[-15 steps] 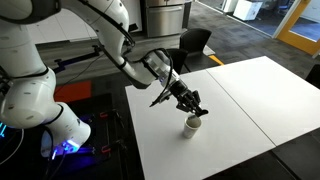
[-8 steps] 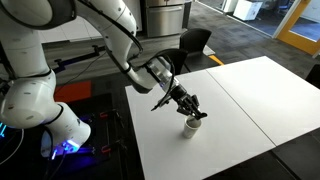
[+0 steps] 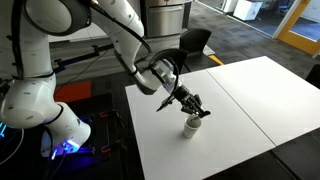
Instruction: Pick up the marker and put it in the cup
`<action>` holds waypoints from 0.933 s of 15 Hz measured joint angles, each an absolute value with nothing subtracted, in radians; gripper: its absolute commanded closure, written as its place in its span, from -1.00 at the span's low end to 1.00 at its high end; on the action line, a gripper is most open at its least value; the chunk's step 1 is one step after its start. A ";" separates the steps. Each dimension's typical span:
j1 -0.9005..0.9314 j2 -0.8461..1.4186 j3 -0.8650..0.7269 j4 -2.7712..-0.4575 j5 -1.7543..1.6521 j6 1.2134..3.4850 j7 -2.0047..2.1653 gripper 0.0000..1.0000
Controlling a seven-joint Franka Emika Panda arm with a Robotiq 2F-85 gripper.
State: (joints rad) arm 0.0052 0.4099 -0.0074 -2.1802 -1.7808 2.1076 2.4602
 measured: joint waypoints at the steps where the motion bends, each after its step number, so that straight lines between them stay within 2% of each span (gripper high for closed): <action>1: 0.004 0.422 -0.007 -2.169 -1.783 2.108 2.460 0.91; 3: 0.001 0.444 -0.007 -2.148 -1.785 2.108 2.460 0.91; 4: 0.000 0.454 -0.006 -2.141 -1.786 2.108 2.460 0.12; 5: 0.000 0.462 -0.005 -2.135 -1.786 2.108 2.460 0.09; 12: -0.001 0.479 0.010 -2.127 -1.786 2.108 2.460 -0.91; 13: -0.001 0.479 0.013 -2.127 -1.787 2.108 2.460 -1.00; 14: -0.001 0.476 0.016 -2.128 -1.787 2.108 2.460 -1.00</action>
State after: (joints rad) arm -0.0011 0.4763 0.0156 -2.1275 -1.7865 2.1076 2.4602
